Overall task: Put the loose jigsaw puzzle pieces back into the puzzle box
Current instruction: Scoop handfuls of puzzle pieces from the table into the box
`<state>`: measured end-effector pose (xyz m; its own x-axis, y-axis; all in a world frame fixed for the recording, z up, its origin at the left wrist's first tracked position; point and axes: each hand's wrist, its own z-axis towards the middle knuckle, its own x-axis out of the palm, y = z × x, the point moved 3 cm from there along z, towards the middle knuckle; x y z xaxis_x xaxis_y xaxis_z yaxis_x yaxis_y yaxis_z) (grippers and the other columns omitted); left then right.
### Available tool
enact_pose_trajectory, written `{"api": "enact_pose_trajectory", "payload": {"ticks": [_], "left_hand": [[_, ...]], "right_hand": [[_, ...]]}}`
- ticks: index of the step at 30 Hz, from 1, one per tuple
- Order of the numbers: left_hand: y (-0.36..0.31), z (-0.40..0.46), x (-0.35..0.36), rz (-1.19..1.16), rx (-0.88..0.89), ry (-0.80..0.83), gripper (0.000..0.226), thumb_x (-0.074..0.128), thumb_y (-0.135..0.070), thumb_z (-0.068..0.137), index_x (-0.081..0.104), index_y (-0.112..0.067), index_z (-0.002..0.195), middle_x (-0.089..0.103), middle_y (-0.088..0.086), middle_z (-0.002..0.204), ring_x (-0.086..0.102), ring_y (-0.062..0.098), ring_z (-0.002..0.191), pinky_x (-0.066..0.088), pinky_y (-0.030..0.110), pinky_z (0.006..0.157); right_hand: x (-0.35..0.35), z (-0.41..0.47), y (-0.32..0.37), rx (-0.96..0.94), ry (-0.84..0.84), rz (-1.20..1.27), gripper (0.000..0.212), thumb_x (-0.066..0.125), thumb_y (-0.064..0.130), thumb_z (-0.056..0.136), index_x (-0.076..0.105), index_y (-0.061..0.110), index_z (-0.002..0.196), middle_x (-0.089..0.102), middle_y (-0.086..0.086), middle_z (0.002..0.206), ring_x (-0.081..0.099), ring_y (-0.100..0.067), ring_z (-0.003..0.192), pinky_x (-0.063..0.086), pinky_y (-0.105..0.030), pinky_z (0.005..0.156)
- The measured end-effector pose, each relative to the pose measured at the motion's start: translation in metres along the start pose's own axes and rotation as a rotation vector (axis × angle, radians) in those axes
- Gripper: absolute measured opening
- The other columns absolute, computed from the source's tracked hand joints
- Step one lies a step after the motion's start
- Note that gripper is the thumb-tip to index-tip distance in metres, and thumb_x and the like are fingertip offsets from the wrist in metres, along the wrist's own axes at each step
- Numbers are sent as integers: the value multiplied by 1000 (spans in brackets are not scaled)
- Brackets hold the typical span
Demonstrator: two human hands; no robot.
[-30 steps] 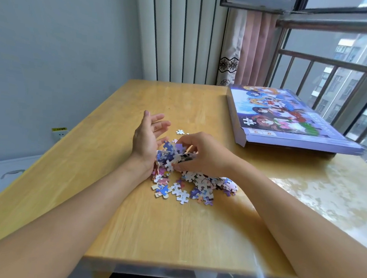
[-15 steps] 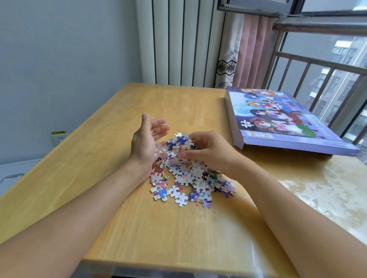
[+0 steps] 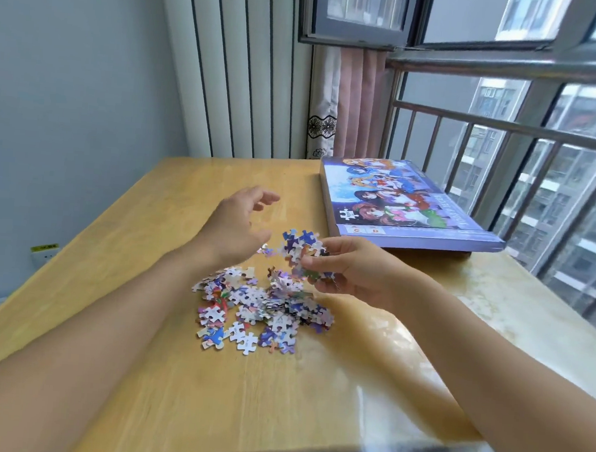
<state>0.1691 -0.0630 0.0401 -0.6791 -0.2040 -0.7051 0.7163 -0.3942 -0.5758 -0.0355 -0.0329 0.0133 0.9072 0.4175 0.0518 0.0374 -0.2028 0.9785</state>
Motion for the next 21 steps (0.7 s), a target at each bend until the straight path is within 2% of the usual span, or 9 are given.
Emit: {"api": "enact_pose_trajectory", "payload": {"ticks": [3, 5, 7, 8, 11, 13, 15, 19, 21], "left_hand": [[-18, 17, 30, 200, 91, 265, 70, 74, -7, 81, 47, -25, 143, 46, -5, 145, 45, 14, 132, 34, 21, 102], [-30, 22, 46, 198, 142, 327, 76, 74, -3, 78, 46, -23, 146, 44, -3, 149, 42, 14, 136, 29, 18, 106], [-43, 29, 61, 184, 202, 287, 68, 72, -1, 79, 53, -21, 141, 50, -3, 146, 46, 15, 134, 34, 23, 109], [-48, 33, 67, 185, 231, 240, 56, 72, -6, 83, 59, -21, 136, 55, -3, 142, 50, 16, 130, 39, 28, 108], [-52, 44, 75, 184, 240, 117, 23, 64, -19, 95, 72, -20, 117, 70, -2, 120, 62, 20, 110, 50, 37, 92], [-51, 52, 77, 160, 214, 48, 21, 57, -21, 99, 75, -21, 111, 74, -1, 109, 65, 22, 98, 52, 38, 81], [-51, 60, 74, 92, 176, -43, 22, 55, -22, 100, 76, -21, 108, 76, 0, 101, 66, 25, 90, 52, 39, 76], [-59, 72, 70, -79, 117, -134, 20, 58, -28, 100, 74, -20, 92, 70, 4, 75, 59, 29, 74, 46, 39, 69], [-63, 74, 68, -103, 111, -154, 20, 59, -29, 99, 74, -20, 89, 67, 8, 69, 58, 32, 73, 46, 39, 68]], "right_hand": [[-20, -16, -4, 20, -31, 7, 10, 72, 3, 89, 73, 4, 98, 72, -10, 90, 66, -13, 69, 54, -21, 64], [-29, -25, -7, 41, -37, 15, 12, 72, 3, 88, 73, 3, 101, 73, -9, 89, 67, -13, 70, 54, -21, 63], [-38, -36, -10, 47, -45, 12, 15, 73, 3, 88, 73, 2, 103, 74, -8, 88, 68, -12, 70, 54, -21, 63], [-42, -40, -11, 52, -52, 10, 16, 73, 3, 87, 73, 2, 103, 74, -8, 88, 68, -12, 70, 55, -21, 63], [-54, -51, -14, 80, -52, 17, 15, 73, 5, 88, 74, 4, 103, 75, -9, 93, 68, -11, 73, 55, -21, 64], [-63, -54, -15, 107, -58, 28, 18, 73, 7, 88, 74, 4, 106, 75, -10, 98, 69, -12, 77, 56, -22, 66], [-70, -53, -15, 135, -88, 74, 21, 75, 9, 88, 74, 4, 109, 75, -10, 101, 68, -13, 79, 57, -22, 66], [-86, -46, -6, 175, -192, 295, 11, 72, 8, 90, 72, 3, 100, 73, -10, 92, 63, -13, 74, 58, -18, 64], [-93, -41, -1, 222, -239, 372, 13, 74, 9, 89, 71, 2, 99, 71, -11, 87, 63, -13, 71, 58, -16, 61]]}}
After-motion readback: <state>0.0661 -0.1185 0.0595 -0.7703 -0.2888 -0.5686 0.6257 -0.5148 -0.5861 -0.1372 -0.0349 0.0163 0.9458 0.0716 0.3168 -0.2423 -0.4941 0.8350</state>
